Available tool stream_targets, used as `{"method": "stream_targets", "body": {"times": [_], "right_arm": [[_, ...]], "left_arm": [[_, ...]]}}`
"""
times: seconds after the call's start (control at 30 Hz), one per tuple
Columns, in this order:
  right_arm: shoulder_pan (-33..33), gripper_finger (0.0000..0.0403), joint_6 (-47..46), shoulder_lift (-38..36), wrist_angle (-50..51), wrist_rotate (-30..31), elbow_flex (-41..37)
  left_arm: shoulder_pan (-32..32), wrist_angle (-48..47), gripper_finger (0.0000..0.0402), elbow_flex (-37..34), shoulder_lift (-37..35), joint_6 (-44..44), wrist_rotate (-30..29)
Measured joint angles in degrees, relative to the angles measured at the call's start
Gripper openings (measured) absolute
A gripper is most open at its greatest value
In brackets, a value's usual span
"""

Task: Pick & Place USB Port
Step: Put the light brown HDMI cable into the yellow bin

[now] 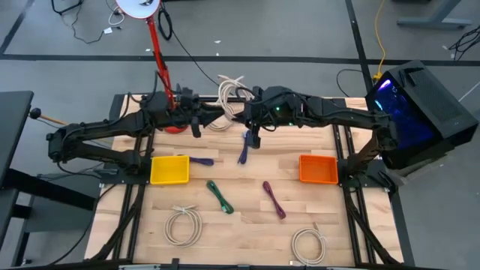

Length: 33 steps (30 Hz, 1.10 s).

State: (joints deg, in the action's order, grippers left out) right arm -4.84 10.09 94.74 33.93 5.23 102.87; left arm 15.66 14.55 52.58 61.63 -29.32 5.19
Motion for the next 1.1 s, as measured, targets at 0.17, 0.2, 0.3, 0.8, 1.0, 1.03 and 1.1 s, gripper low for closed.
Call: {"method": "stream_targets", "body": {"times": [0.17,0.2,0.3,0.8,1.0,1.03,1.1], "right_arm": [[0.01,0.0004,0.07,0.35,-0.23,-0.15,0.0],[0.0,0.0004,0.07,0.37,-0.11,-0.04,0.0],[0.01,0.0004,0.07,0.44,-0.46,-0.02,0.0],[0.23,0.0004,0.06,0.68,0.85,1.54,-0.09],[0.26,0.0004,1.11,0.79,1.53,2.91,-0.09],[0.26,0.0004,1.11,0.77,1.53,2.95,-0.09],[0.26,0.0004,1.11,0.78,1.59,2.97,-0.09]], "left_arm": [[0.0,2.67,0.0099,-0.02,0.24,-0.02,-0.37],[0.0,2.83,0.0099,-0.02,0.35,-0.04,-0.5],[0.0,3.66,0.0099,-0.02,0.42,-0.04,-0.63],[1.88,6.16,0.004,0.02,3.65,-4.66,-1.64],[1.86,6.35,0.0012,0.09,3.96,-2.97,-1.83],[1.86,6.43,0.0012,0.09,3.96,-2.92,-2.02],[1.86,6.36,0.0012,0.07,3.96,-2.71,-2.67]]}}
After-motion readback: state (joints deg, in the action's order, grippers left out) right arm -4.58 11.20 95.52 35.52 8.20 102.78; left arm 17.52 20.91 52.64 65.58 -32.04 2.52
